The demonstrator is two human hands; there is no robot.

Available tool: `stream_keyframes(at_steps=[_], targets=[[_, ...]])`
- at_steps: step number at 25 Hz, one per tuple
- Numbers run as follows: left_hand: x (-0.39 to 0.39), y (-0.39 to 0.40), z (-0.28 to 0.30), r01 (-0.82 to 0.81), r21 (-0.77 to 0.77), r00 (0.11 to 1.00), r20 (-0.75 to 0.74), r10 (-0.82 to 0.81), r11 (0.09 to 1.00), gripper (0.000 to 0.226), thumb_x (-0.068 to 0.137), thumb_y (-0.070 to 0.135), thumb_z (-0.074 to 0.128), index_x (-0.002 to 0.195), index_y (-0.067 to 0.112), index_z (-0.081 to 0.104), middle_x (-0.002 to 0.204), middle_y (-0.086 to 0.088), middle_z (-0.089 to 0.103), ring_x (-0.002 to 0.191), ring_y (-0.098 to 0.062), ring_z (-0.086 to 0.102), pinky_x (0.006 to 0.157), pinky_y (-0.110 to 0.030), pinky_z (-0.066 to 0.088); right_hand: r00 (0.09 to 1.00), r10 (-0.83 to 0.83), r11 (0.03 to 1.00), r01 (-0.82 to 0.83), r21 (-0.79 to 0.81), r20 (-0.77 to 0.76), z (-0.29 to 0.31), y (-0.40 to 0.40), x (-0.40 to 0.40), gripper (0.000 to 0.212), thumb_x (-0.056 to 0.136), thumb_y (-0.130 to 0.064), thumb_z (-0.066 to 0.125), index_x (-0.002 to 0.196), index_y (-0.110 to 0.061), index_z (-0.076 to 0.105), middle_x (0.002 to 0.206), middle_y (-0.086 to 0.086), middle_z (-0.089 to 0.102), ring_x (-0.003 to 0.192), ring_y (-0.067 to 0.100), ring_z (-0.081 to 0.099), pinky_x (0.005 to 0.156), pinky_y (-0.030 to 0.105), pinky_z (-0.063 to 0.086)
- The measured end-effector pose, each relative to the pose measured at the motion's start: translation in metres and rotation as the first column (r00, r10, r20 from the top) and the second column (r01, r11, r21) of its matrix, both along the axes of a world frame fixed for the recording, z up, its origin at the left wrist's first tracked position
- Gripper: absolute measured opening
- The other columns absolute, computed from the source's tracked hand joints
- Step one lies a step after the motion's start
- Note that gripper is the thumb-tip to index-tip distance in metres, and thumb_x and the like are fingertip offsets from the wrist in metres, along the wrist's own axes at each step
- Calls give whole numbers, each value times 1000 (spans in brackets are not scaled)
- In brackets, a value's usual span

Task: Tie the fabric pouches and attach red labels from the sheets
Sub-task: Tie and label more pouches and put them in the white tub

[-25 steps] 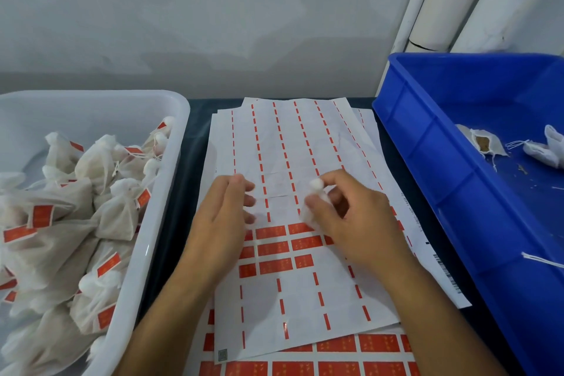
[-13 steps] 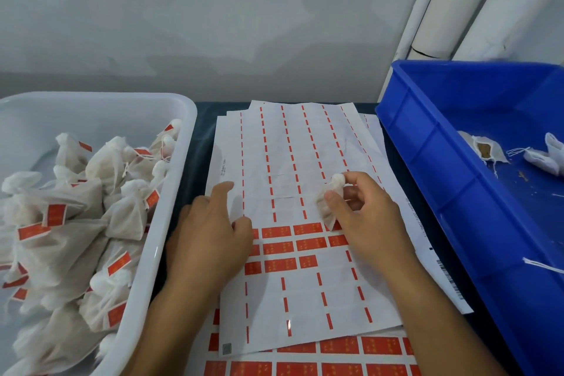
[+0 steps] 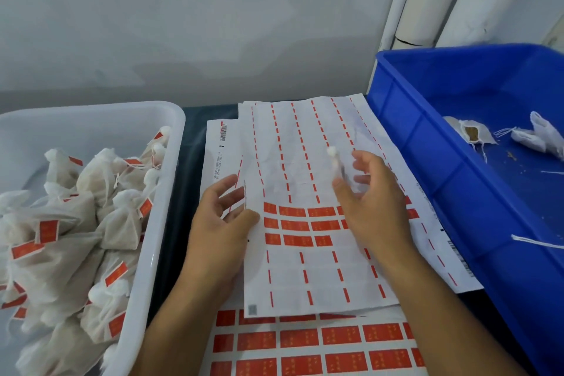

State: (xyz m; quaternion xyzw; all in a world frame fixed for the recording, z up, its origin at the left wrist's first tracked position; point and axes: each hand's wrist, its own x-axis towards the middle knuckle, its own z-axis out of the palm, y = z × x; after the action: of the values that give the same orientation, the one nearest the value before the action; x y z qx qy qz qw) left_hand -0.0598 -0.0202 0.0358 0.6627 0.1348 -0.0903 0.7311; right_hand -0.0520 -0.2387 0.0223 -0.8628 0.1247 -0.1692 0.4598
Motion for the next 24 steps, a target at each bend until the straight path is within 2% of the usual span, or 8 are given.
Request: stream_keyframes(at_steps=[2, 4, 6, 8, 12, 16, 20, 24], targets=[[2, 3, -3, -4, -17, 1000, -16, 3, 1000, 36, 95, 20, 71, 118, 46, 62, 104, 12, 77, 83, -25, 79, 63, -45, 64, 998, 3, 993, 5, -114, 70, 6, 4, -4, 33, 97, -51, 64, 125, -38, 52, 124, -16, 59, 101, 5, 61, 81, 19, 53], [3, 5, -3, 44, -12, 999, -30, -44, 999, 31, 97, 28, 67, 118, 50, 64, 102, 11, 78, 85, -25, 79, 65, -44, 64, 982, 187, 973, -185, -135, -1, 15, 7, -11, 18, 95, -50, 67, 103, -42, 53, 95, -23, 66, 82, 3, 66, 65, 9, 53], [3, 7, -1, 137, 19, 990, -19, -137, 990, 39, 98, 34, 66, 124, 61, 57, 103, 15, 76, 86, -18, 79, 64, -38, 64, 894, 413, 896, -433, -100, -173, 19, 19, -19, 18, 92, -54, 68, 94, -45, 53, 84, -25, 65, 85, -8, 64, 54, 5, 48], [2, 9, 0, 233, 58, 972, -11, -233, 971, 61, 94, 30, 73, 128, 72, 44, 104, 22, 71, 88, -11, 77, 63, -33, 63, 817, 523, 830, -553, -72, -242, 17, 31, -25, 18, 91, -55, 69, 94, -47, 53, 88, -26, 64, 85, -4, 64, 59, 9, 49], [2, 10, -3, 274, 11, 962, -11, -274, 962, 84, 77, 14, 80, 128, 71, 44, 121, 4, 69, 96, -34, 77, 70, -50, 64, 795, 553, 811, -583, -60, -247, 15, 40, -27, 16, 92, -54, 70, 97, -46, 56, 91, -28, 63, 85, -1, 66, 66, 9, 53], [0, 9, -7, 281, -32, 958, -47, -282, 959, 39, 97, 6, 64, 129, 28, 64, 114, -3, 77, 95, -36, 76, 75, -48, 64, 829, 528, 840, -541, -27, -183, 17, 37, -26, 18, 88, -55, 72, 94, -48, 56, 88, -36, 62, 96, -20, 57, 57, -2, 45], [1, 9, -11, 288, 84, 957, -61, -284, 954, 26, 101, 24, 64, 111, 48, 68, 106, 6, 78, 88, -30, 78, 69, -45, 64, 847, 491, 855, -513, -72, -203, 12, 38, -25, 17, 89, -56, 71, 94, -50, 56, 88, -33, 61, 88, -15, 60, 57, 1, 44], [-1, 10, -12, 318, 111, 947, -1, -320, 941, 30, 100, 32, 65, 117, 56, 57, 107, 4, 78, 90, -29, 78, 75, -48, 64, 860, 479, 866, -496, -63, -177, 8, 38, -25, 15, 90, -56, 70, 96, -46, 60, 85, -33, 62, 93, -20, 57, 58, -1, 44]])
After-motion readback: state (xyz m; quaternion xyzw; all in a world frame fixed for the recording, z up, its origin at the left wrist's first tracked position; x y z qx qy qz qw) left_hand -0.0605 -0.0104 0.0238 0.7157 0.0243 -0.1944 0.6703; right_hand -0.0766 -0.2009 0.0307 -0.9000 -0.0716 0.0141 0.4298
